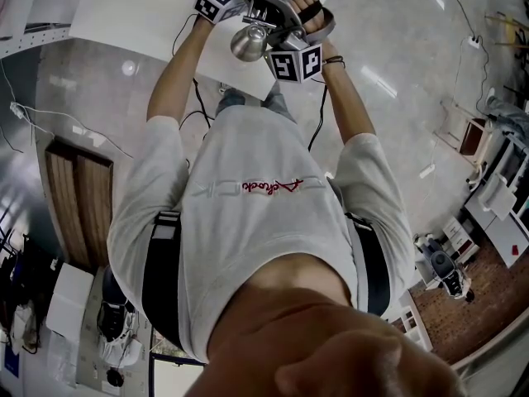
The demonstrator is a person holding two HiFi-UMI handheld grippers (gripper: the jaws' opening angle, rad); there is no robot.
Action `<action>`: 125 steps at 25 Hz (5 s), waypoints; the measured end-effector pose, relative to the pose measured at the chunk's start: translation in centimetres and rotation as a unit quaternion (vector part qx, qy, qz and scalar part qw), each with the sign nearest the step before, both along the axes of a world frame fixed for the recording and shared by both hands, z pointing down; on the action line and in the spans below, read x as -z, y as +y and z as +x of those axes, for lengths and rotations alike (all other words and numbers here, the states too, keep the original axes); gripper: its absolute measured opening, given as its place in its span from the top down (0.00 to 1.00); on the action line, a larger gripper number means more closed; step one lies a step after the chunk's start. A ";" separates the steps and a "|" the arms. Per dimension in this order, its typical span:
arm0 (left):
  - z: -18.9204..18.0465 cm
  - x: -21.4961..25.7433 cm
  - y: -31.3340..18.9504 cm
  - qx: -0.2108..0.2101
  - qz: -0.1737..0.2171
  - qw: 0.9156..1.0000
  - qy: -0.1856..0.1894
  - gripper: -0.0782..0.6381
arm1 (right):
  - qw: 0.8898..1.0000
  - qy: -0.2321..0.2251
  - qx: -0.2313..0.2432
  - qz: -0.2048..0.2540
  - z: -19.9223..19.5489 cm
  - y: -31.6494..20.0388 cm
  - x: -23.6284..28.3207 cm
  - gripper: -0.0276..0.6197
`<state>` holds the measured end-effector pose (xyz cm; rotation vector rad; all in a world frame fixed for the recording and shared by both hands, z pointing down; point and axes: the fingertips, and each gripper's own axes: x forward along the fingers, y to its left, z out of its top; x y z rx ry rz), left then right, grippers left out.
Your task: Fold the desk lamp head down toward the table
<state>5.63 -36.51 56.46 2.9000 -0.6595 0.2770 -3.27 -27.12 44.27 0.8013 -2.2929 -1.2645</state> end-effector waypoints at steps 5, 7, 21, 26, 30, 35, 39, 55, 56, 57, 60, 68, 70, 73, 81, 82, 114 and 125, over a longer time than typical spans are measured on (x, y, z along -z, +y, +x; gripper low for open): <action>0.0 -0.2 -0.1 -0.001 -0.003 1.000 0.001 0.69 | 1.000 -0.005 -0.007 0.011 0.0 -0.1 -0.1 0.88; -0.1 -0.2 0.0 -0.002 -0.005 1.000 0.001 0.69 | 1.000 -0.007 -0.007 0.019 -0.1 0.0 -0.1 0.88; -0.2 -0.2 -0.2 -0.007 -0.007 1.000 0.009 0.69 | 0.996 0.013 -0.013 0.082 -0.6 1.3 -2.9 0.87; -0.2 -0.2 -0.2 -0.006 -0.007 1.000 0.010 0.69 | 0.996 0.009 -0.012 0.089 -0.7 1.4 -2.7 0.87; -0.2 -0.2 0.0 -0.006 -0.006 1.000 0.013 0.68 | 0.997 0.013 -0.011 0.076 -0.5 1.4 -3.1 0.86; -0.9 -0.2 0.0 -0.002 -0.006 1.000 0.019 0.63 | 0.999 -0.023 -0.026 0.009 0.6 1.0 -3.5 0.73; -1.8 -0.3 0.3 -0.003 0.001 1.000 0.007 0.63 | 0.999 -0.025 -0.035 0.001 1.1 1.4 -3.5 0.68; -7.0 0.1 2.0 0.058 0.006 0.998 0.018 0.70 | 0.987 -0.049 -0.139 -0.061 7.2 1.8 -6.1 0.93; -7.3 0.1 2.1 0.061 0.006 0.998 0.019 0.74 | 0.987 -0.049 -0.141 -0.065 7.1 1.8 -6.2 0.94; -7.6 0.0 2.3 0.063 0.007 0.998 0.018 0.80 | 0.986 -0.050 -0.141 -0.070 7.0 1.8 -6.4 0.94; -8.1 0.0 2.6 0.068 0.011 0.998 0.015 0.85 | 0.984 -0.058 -0.146 -0.083 6.8 1.9 -6.7 0.94; -9.8 1.0 4.0 0.104 0.014 0.994 0.021 0.85 | 0.941 -0.192 -0.180 -0.211 8.2 1.9 -6.6 0.94; -10.4 1.4 4.4 0.119 0.017 0.992 0.026 0.85 | 0.915 -0.248 -0.190 -0.256 8.8 1.8 -6.3 0.94; -11.2 1.9 5.0 0.140 0.026 0.989 0.027 0.85 | 0.885 -0.308 -0.191 -0.291 9.4 1.6 -6.1 0.94; -12.5 3.4 8.0 0.177 0.030 0.983 0.039 0.85 | 0.812 -0.413 -0.219 -0.351 10.1 2.3 -6.7 0.93; -12.6 3.5 8.6 0.178 0.031 0.983 0.038 0.85 | 0.811 -0.414 -0.221 -0.349 10.1 2.7 -6.6 0.93; -14.2 3.7 21.0 0.187 0.012 0.981 0.056 0.85 | 0.833 -0.387 -0.256 -0.301 9.9 14.0 -5.3 0.93; -13.6 2.8 21.1 0.180 0.001 0.982 0.053 0.85 | 0.831 -0.390 -0.255 -0.305 9.8 13.7 -5.7 0.93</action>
